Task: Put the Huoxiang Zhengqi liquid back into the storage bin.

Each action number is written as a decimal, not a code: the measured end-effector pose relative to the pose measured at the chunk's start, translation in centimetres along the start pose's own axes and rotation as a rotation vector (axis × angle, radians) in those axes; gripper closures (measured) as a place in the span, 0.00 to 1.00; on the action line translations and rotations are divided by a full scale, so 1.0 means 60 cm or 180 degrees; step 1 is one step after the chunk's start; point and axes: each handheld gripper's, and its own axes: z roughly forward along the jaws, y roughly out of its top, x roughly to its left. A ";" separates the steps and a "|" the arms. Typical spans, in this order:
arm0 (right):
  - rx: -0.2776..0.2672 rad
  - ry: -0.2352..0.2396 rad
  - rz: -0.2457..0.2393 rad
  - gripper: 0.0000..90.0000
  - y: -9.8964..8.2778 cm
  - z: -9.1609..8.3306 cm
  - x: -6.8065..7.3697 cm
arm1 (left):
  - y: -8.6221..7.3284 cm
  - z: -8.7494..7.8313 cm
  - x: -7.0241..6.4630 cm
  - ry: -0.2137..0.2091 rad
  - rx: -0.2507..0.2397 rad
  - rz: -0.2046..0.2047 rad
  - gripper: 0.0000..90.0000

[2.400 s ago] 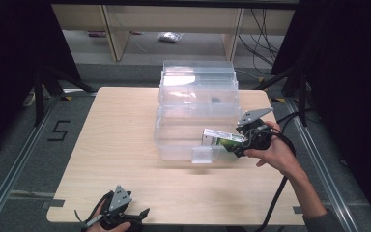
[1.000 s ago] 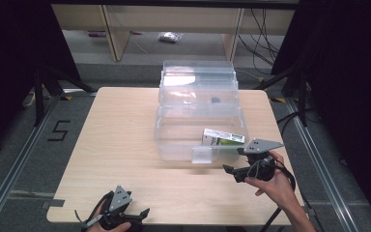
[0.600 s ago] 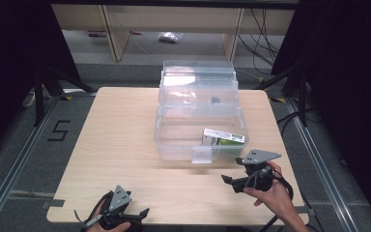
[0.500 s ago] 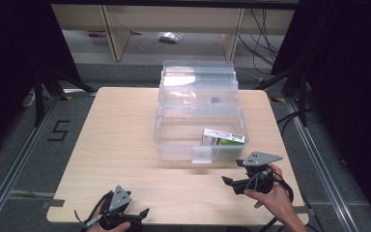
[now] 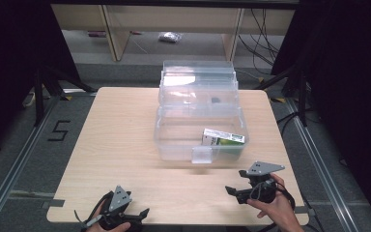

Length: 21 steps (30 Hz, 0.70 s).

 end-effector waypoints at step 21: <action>0.0165 0.0098 0.0093 0.22 -0.049 -0.001 0.009 | 0.000 -0.001 0.001 0.0014 0.0038 0.0050 0.17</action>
